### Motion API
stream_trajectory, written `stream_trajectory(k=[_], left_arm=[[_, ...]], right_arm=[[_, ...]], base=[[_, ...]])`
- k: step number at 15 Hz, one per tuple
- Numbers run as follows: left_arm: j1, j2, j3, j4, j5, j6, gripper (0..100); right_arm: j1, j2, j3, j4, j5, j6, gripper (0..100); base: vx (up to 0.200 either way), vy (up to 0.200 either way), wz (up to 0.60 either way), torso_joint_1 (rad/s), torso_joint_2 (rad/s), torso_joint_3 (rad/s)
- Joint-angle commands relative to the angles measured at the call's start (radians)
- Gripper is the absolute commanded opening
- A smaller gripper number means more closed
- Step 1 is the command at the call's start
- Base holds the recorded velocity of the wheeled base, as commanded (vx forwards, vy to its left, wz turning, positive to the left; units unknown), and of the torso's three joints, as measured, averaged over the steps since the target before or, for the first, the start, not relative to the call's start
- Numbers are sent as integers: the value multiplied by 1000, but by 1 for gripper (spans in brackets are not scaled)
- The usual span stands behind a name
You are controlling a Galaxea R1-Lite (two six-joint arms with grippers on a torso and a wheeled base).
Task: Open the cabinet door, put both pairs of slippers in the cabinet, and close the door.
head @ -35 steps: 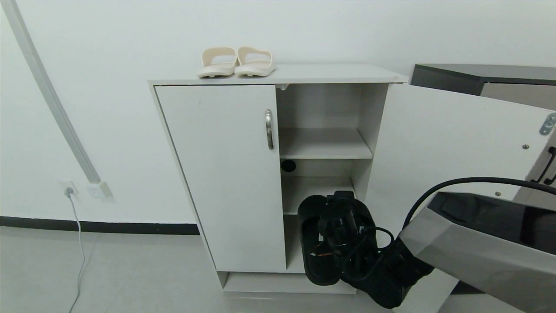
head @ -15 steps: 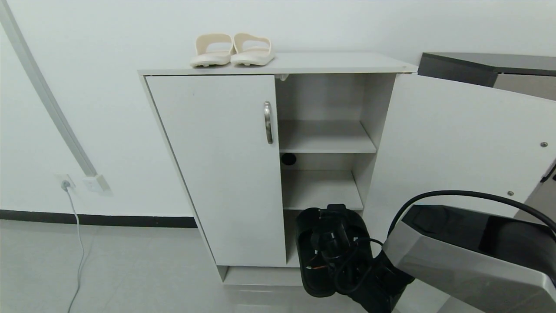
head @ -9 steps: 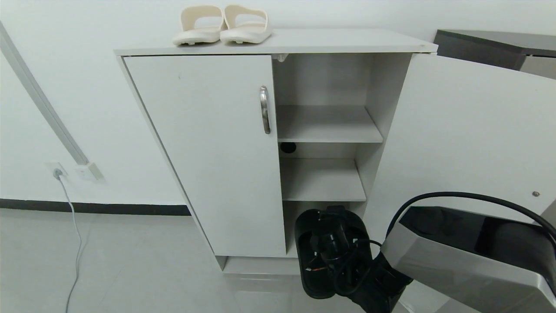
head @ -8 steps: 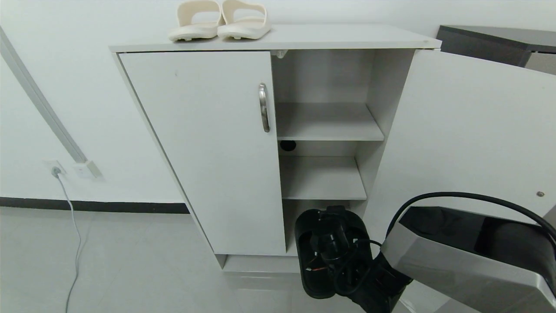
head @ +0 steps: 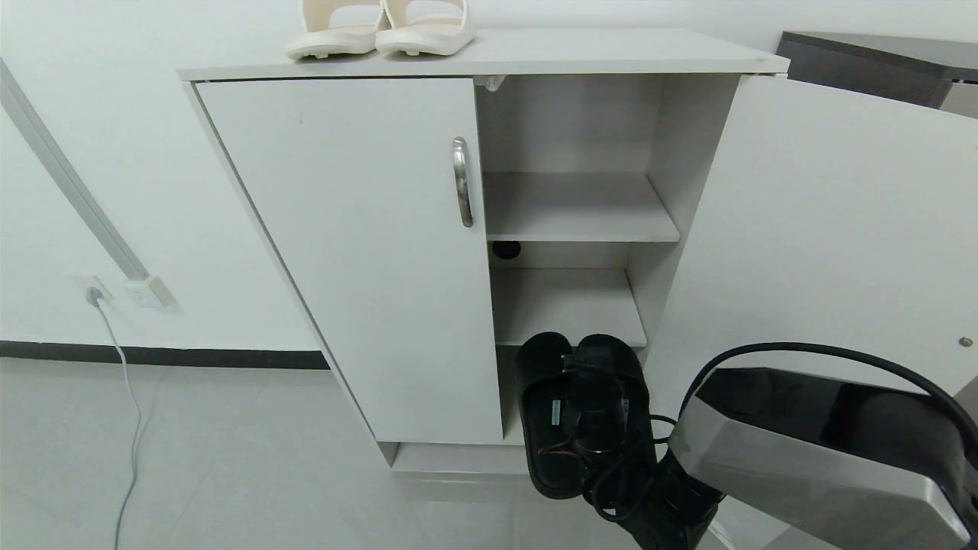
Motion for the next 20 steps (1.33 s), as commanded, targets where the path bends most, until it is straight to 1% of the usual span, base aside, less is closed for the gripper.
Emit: stream_trajectory(k=[1,15,20], left_arm=[[0,1,0,-1,0,0,0],[0,1,0,-1,0,-2,0],[0,1,0,1,0,-2,0]], right_arm=[[-6,35,8,-27,0,-19,0],[-8,34,5,-48,0,-20,0],[-8,35,4,-48,0,-22,0]], base=[[0,0,0,0,0,0],[0,0,0,0,0,0],[200,0,0,-1,3,4]])
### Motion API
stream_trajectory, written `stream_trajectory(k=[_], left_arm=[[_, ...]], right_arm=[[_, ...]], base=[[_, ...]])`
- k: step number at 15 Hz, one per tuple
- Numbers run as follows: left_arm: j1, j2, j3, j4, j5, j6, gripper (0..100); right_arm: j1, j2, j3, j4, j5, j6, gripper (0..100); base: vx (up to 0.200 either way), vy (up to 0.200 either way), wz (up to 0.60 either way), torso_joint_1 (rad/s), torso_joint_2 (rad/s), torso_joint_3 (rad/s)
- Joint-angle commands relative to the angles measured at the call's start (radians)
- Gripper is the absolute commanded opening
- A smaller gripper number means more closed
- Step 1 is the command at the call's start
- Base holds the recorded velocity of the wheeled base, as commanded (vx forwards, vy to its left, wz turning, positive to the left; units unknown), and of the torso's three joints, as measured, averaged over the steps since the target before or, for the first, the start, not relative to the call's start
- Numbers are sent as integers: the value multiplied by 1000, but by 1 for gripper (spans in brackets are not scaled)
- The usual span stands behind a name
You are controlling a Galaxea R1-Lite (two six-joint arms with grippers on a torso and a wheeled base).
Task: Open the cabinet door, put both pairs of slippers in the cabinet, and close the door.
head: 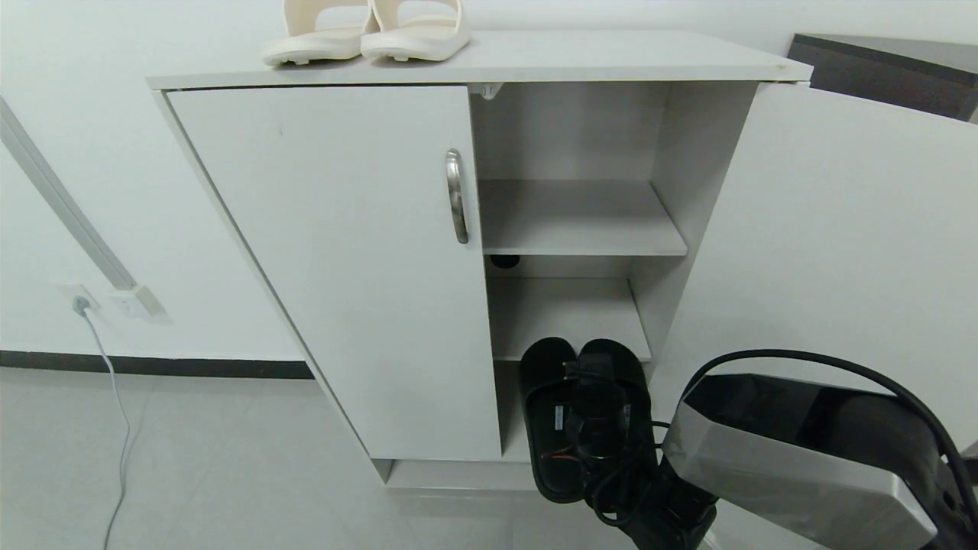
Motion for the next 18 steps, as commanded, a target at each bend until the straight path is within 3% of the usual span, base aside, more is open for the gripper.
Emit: stream_trajectory(k=[1,4,7,12,18], left_arm=[[0,1,0,0,0,1,0],[0,1,0,-2,0,-1,0],[0,1,0,-2,0,-1,0],[0,1,0,-2,0,-2,0],[0,1,0,-2,3,-7,0]], right_arm=[[3,-1,-4,-1,1,-1,0],[3,-1,-8,1,2,1,0],[-20,24,-66,27,8,-1,0],[-85,87,-275,150,19,1,0],[-123,140,-580,426,45,7,0]], base=[[200,0,0,2,2,7],[200,0,0,2,2,2],[0,0,0,0,0,0],[0,0,0,0,0,0],[0,0,0,0,0,0]])
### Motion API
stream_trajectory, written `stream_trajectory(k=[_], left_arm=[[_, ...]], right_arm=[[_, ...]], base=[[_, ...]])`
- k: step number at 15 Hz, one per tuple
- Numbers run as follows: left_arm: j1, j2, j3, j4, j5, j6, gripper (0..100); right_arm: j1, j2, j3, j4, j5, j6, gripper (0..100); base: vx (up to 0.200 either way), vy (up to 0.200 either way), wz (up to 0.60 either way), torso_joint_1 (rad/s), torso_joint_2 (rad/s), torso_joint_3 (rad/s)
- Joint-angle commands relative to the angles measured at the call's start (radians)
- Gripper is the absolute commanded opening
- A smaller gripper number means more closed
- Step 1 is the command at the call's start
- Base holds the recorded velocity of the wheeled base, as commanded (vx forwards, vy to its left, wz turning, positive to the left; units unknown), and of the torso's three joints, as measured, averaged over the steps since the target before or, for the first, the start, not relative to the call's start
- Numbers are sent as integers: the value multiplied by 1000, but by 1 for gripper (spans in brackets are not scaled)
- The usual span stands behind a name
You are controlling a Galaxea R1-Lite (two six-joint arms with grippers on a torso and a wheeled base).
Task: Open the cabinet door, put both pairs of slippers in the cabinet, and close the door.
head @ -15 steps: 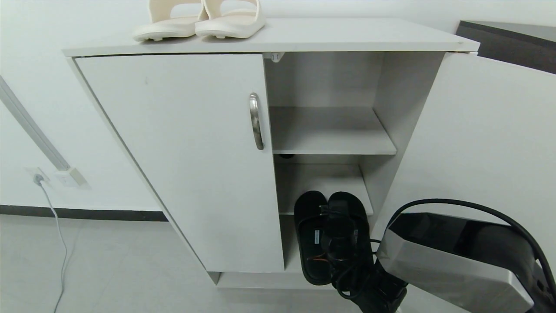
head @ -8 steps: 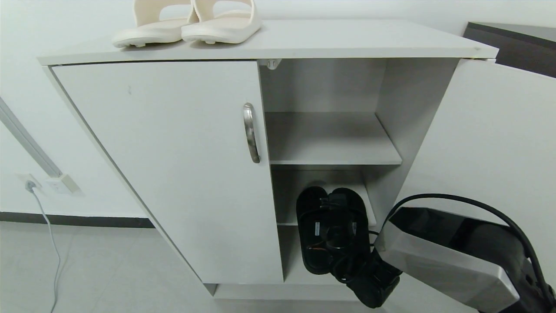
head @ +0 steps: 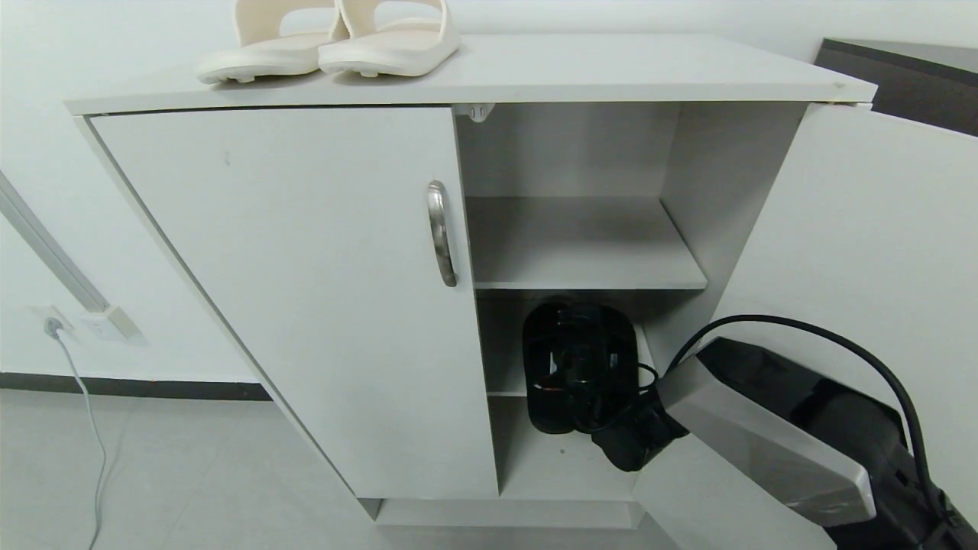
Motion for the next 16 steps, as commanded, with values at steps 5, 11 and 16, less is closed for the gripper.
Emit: stream_trajectory(k=[5,11,16], left_arm=[[0,1,0,-1,0,0,0],[0,1,0,-1,0,0,0],[0,1,0,-1,0,0,0]], right_arm=[[-38,99,-258,134,22,2,0],[-51,142,-363,206,24,2,0],[-54,151,-389,225,24,2,0]], base=[[0,0,0,0,0,0],[0,0,0,0,0,0],[0,0,0,0,0,0]])
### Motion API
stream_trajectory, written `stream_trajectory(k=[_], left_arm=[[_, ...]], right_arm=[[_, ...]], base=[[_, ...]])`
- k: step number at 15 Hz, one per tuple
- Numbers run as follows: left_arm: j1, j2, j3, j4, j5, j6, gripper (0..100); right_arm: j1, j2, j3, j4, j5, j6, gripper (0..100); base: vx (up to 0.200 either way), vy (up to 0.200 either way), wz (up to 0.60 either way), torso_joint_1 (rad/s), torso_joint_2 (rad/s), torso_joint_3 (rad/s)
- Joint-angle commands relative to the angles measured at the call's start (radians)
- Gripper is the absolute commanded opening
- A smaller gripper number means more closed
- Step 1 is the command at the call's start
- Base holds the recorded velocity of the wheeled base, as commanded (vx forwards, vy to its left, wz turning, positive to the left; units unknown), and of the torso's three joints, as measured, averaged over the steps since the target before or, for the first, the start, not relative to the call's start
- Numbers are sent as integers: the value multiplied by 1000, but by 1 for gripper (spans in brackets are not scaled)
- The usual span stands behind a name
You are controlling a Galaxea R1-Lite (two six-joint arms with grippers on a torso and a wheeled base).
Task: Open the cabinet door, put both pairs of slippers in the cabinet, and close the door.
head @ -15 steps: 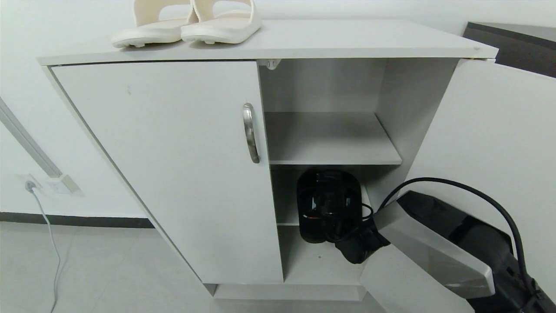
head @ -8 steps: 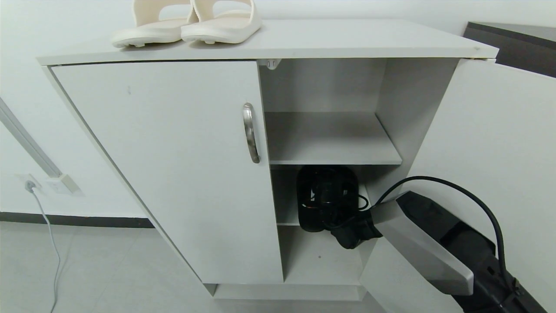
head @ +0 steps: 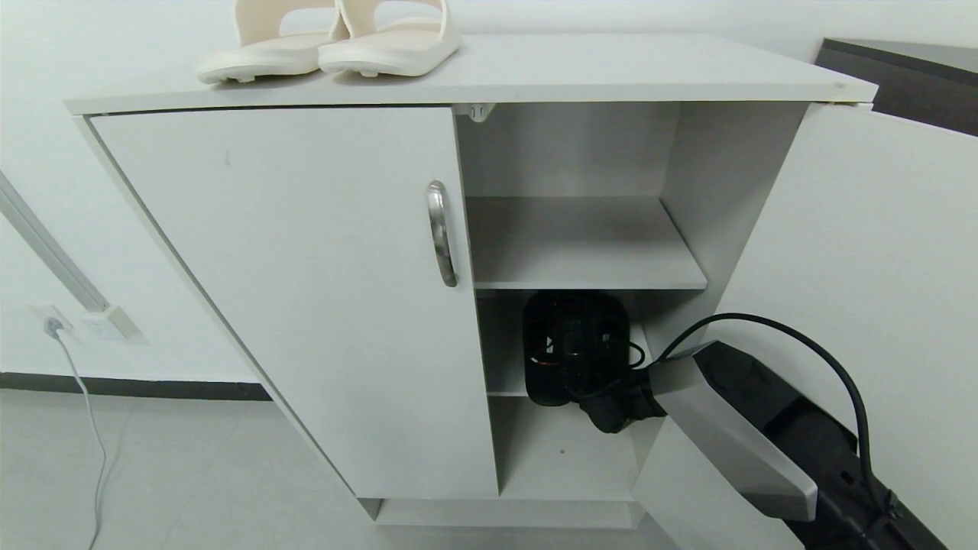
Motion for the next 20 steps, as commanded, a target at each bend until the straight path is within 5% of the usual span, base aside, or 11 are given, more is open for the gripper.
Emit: stream_trajectory(k=[1,10,20], left_arm=[[0,1,0,0,0,0,0],[0,1,0,0,0,0,0],[0,1,0,0,-1,0,0]], right_arm=[[-1,8,-12,1,0,0,100],[7,-58,132,-48,-2,3,100],[117,-385,752,-353,-5,3,100]], base=[[0,0,0,0,0,0],[0,0,0,0,0,0],[0,0,0,0,0,0]])
